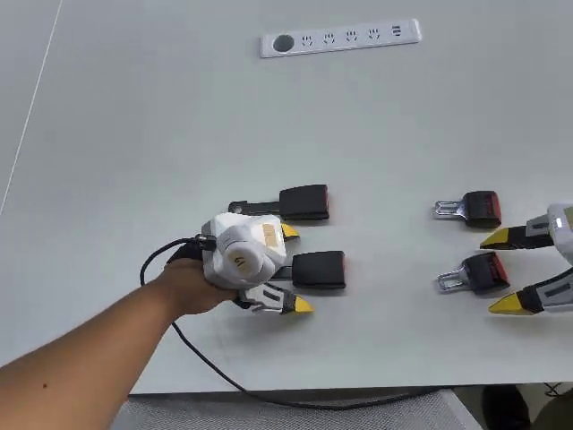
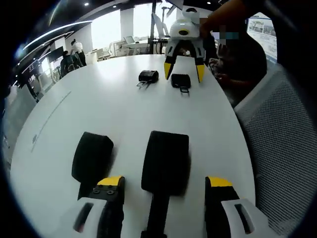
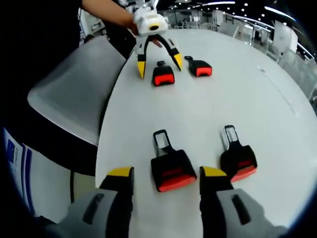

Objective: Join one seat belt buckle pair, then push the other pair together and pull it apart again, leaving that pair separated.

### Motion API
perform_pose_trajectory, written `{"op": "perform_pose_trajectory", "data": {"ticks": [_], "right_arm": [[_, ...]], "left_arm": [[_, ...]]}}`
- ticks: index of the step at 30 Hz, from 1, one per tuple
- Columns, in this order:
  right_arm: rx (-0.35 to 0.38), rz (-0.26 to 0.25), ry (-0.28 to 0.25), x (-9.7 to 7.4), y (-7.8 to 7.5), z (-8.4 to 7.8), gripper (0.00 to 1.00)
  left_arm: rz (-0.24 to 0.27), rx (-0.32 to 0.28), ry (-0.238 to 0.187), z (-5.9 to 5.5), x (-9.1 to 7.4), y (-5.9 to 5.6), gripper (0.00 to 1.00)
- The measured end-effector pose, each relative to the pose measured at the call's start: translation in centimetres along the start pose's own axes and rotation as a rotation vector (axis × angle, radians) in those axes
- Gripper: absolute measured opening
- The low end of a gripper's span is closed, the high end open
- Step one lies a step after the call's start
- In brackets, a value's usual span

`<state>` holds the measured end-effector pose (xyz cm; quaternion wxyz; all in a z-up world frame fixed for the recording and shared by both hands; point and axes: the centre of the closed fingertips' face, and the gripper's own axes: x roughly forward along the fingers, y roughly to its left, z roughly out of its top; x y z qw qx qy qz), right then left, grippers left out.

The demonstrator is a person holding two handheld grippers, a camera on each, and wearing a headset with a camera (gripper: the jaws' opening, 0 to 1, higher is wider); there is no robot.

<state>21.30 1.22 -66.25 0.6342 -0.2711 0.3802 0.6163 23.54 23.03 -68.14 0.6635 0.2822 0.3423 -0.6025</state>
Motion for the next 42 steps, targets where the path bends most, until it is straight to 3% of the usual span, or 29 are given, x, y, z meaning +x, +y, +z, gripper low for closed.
{"op": "perform_pose_trajectory", "data": {"ticks": [1, 4, 11, 13, 16, 21, 24, 30, 42], "right_arm": [[0.0, 0.002, 0.003, 0.1, -0.1, -0.1, 0.54], [-0.006, 0.005, 0.018, 0.2, -0.3, -0.5, 0.53], [-0.062, 0.0, 0.04, 0.3, -0.4, -0.6, 0.45], [-0.051, -0.011, 0.039, 0.2, -0.6, -0.5, 0.4], [-0.062, -0.03, 0.042, 0.3, -0.8, -0.5, 0.38], [0.005, -0.062, -0.016, 0.3, -1.0, -0.3, 0.37], [0.107, -0.088, -0.069, 0.3, -1.2, 0.1, 0.36], [0.098, -0.09, -0.098, 0.3, -1.2, 0.0, 0.34], [0.096, -0.096, -0.13, 0.9, -1.1, 0.8, 0.34]], "left_arm": [[0.015, 0.03, -0.03, 0.6, 0.0, 0.4, 0.68], [0.019, -0.002, -0.031, 0.6, 0.0, 0.5, 0.66], [-0.011, 0.064, -0.043, 1.1, 0.1, 0.1, 0.54], [-0.017, 0.069, -0.045, 1.2, 0.0, 0.0, 0.49], [-0.007, 0.093, -0.041, 0.9, -0.2, 0.6, 0.35], [-0.024, 0.098, -0.044, 0.7, 0.1, 0.4, 0.34], [-0.041, 0.12, -0.035, 0.8, 0.1, 0.4, 0.34], [-0.068, 0.141, -0.015, 0.8, 0.0, 0.4, 0.34], [-0.062, 0.125, 0.005, 1.0, -0.1, 0.2, 0.34]]}}
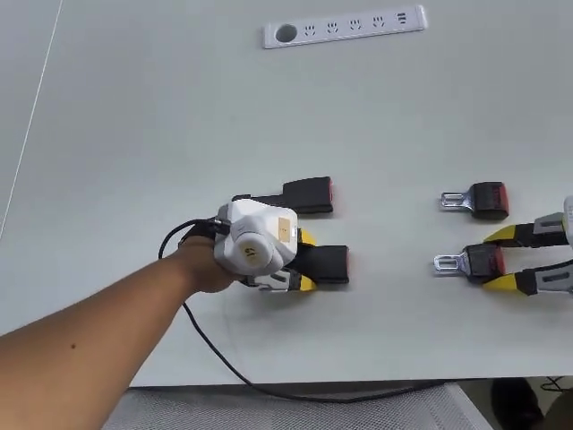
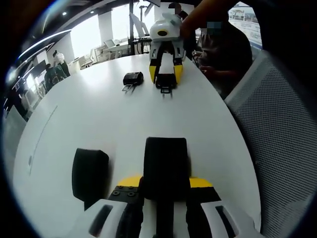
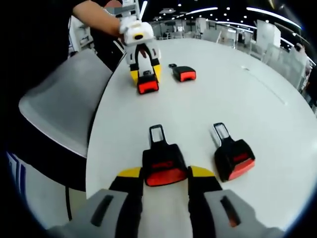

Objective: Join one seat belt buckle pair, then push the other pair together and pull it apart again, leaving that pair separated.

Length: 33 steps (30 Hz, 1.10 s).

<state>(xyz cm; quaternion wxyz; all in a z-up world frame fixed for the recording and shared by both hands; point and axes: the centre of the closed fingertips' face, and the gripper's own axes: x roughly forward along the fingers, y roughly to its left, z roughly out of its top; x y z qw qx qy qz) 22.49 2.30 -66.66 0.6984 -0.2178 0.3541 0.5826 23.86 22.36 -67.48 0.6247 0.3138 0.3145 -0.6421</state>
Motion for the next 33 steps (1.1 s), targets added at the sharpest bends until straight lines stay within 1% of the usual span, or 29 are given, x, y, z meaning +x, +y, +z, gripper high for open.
{"op": "perform_pose_trajectory", "data": {"ticks": [6, 11, 14, 18, 19, 21, 28, 33], "right_arm": [[0.0, -0.005, -0.023, 1.1, 0.3, 1.2, 0.34], [-0.002, -0.009, -0.038, 2.2, 0.9, 2.3, 0.34], [-0.009, -0.006, -0.054, 2.8, 1.2, 3.1, 0.34], [-0.009, 0.002, -0.06, 3.6, 1.4, 4.1, 0.34], [-0.005, 0.001, -0.051, 3.7, 1.5, 4.1, 0.34], [-0.007, 0.005, -0.055, 4.1, 1.5, 4.6, 0.34], [0.002, 0.011, -0.06, 5.5, 1.4, 5.9, 0.34], [-0.014, 0.009, -0.062, 6.6, 1.5, 7.1, 0.34]], "left_arm": [[0.005, -0.011, 0.007, -0.1, -0.1, -0.1, 0.34], [0.02, -0.029, 0.006, 0.0, -0.1, -0.1, 0.33], [0.018, -0.02, 0.012, 0.1, -0.1, -0.1, 0.33], [0.015, -0.017, 0.019, 0.0, -0.1, -0.1, 0.33], [0.015, -0.017, 0.019, 0.0, -0.1, -0.1, 0.33], [0.015, -0.018, 0.021, 0.0, -0.1, -0.1, 0.33], [0.014, -0.016, 0.025, 0.0, -0.1, -0.1, 0.33], [0.013, -0.017, 0.031, 0.0, -0.1, -0.1, 0.33]]}}
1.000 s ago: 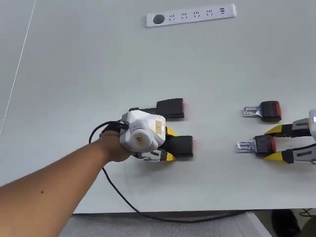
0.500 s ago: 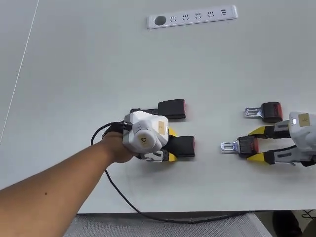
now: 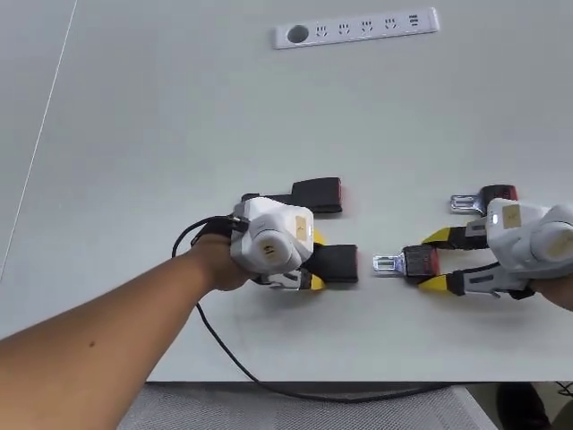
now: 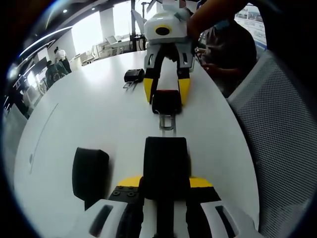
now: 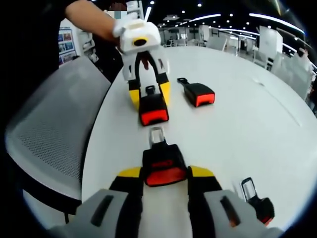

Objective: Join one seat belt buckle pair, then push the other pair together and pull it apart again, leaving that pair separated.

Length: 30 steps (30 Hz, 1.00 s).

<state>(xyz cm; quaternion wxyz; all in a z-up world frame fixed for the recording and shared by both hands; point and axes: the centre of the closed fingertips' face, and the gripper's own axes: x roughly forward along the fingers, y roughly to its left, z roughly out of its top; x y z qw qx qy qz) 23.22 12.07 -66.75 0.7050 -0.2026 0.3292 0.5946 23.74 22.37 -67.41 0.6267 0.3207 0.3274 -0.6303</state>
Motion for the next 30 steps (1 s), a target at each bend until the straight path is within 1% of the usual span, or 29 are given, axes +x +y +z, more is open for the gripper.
{"op": "perform_pose_trajectory", "data": {"ticks": [2, 7, 8, 9, 10, 15, 17, 18, 19, 20, 21, 23, 27, 30], "right_arm": [[-0.001, 0.0, -0.007, 0.5, 0.0, 0.4, 0.34], [0.005, -0.006, 0.004, 1.5, -0.2, 1.3, 0.34], [-0.054, -0.013, 0.034, 1.5, -0.4, 1.2, 0.34], [-0.002, -0.007, 0.026, 1.6, -0.1, 1.4, 0.34], [-0.017, -0.003, 0.031, 1.7, 0.0, 1.5, 0.34], [-0.019, -0.001, 0.035, 2.1, -0.3, 1.5, 0.34], [0.002, 0.002, 0.022, 2.5, -0.3, 1.8, 0.34], [-0.031, -0.002, 0.036, 2.7, -0.4, 1.9, 0.33], [-0.008, -0.002, 0.038, 2.7, -0.1, 1.8, 0.33], [-0.002, -0.004, 0.036, 2.7, -0.2, 1.9, 0.33], [-0.004, -0.005, 0.036, 2.6, -0.2, 1.6, 0.33], [0.002, -0.005, 0.039, 2.7, -0.3, 1.7, 0.33], [0.005, -0.014, 0.052, 3.4, -0.1, 2.1, 0.33], [0.02, -0.019, 0.044, 3.8, 0.0, 2.3, 0.33]], "left_arm": [[-0.002, 0.001, 0.001, 0.0, 0.0, 0.0, 0.33], [-0.008, 0.01, 0.009, 0.0, 0.0, 0.0, 0.33], [-0.01, 0.009, 0.01, -0.1, 0.0, 0.0, 0.33], [-0.01, 0.01, 0.01, 0.0, 0.0, 0.0, 0.33], [-0.01, 0.009, 0.01, 0.0, 0.0, 0.0, 0.33], [-0.009, 0.01, 0.012, -0.1, 0.0, 0.0, 0.33], [-0.009, 0.009, 0.014, -0.1, 0.0, 0.0, 0.33], [-0.011, 0.011, 0.017, -0.1, 0.0, 0.0, 0.33], [-0.011, 0.014, 0.018, -0.1, 0.0, 0.0, 0.33], [-0.011, 0.015, 0.019, -0.1, 0.0, 0.0, 0.33], [-0.012, 0.016, 0.019, -0.1, 0.0, 0.0, 0.33], [-0.014, 0.02, 0.02, -0.1, 0.0, 0.0, 0.33], [-0.017, 0.021, 0.026, -0.2, 0.0, 0.1, 0.33], [-0.018, 0.02, 0.033, -0.2, 0.1, 0.1, 0.33]]}}
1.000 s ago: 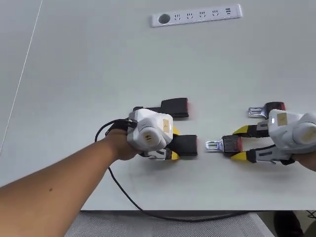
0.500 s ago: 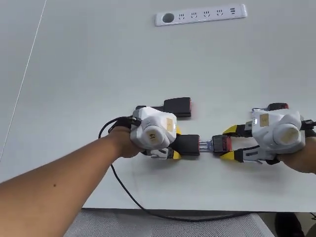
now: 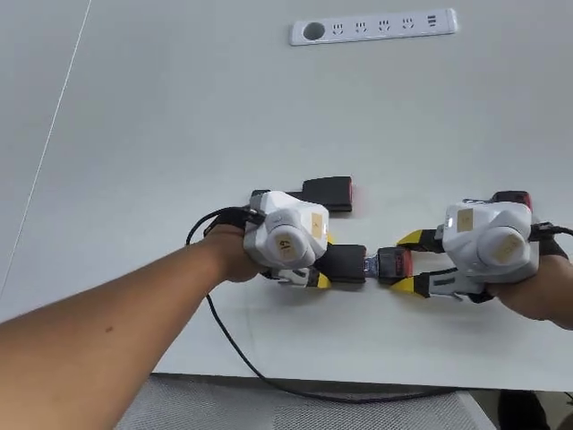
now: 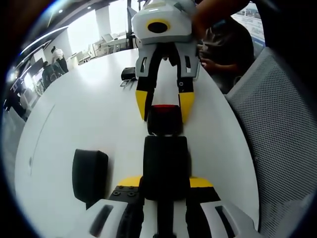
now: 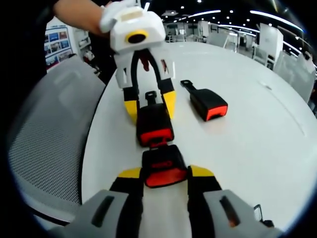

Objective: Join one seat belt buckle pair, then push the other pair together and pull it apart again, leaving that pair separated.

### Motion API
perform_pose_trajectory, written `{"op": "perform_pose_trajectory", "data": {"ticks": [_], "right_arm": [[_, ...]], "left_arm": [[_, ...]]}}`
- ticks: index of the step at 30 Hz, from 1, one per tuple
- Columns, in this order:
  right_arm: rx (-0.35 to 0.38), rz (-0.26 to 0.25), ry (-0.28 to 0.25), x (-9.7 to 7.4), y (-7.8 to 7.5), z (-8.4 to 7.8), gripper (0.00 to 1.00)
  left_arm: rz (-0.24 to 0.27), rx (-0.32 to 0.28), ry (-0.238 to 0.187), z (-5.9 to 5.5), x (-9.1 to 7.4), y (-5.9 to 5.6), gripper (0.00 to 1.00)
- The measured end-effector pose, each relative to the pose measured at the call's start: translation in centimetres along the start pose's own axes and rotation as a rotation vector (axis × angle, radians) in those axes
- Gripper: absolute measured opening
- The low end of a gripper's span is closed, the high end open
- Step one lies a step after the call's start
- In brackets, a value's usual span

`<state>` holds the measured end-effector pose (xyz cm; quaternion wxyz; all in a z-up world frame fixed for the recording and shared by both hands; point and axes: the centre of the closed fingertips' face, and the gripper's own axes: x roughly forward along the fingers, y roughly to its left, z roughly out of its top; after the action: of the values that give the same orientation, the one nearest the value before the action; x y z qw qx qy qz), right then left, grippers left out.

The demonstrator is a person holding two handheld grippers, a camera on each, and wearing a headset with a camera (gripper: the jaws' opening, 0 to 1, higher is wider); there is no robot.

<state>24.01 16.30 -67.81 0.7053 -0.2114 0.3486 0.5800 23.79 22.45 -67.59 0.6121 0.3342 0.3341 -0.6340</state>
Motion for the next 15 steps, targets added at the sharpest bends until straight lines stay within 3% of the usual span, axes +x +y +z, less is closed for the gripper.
{"op": "perform_pose_trajectory", "data": {"ticks": [4, 15], "right_arm": [[0.019, -0.026, -0.021, 0.48, 0.08, 0.84, 0.33], [0.01, -0.02, 0.002, -0.07, 0.26, 0.42, 0.33]], "left_arm": [[-0.004, -0.006, 0.003, -0.16, -0.06, -0.04, 0.33], [-0.002, -0.007, -0.014, 0.0, -0.13, -0.01, 0.33]]}}
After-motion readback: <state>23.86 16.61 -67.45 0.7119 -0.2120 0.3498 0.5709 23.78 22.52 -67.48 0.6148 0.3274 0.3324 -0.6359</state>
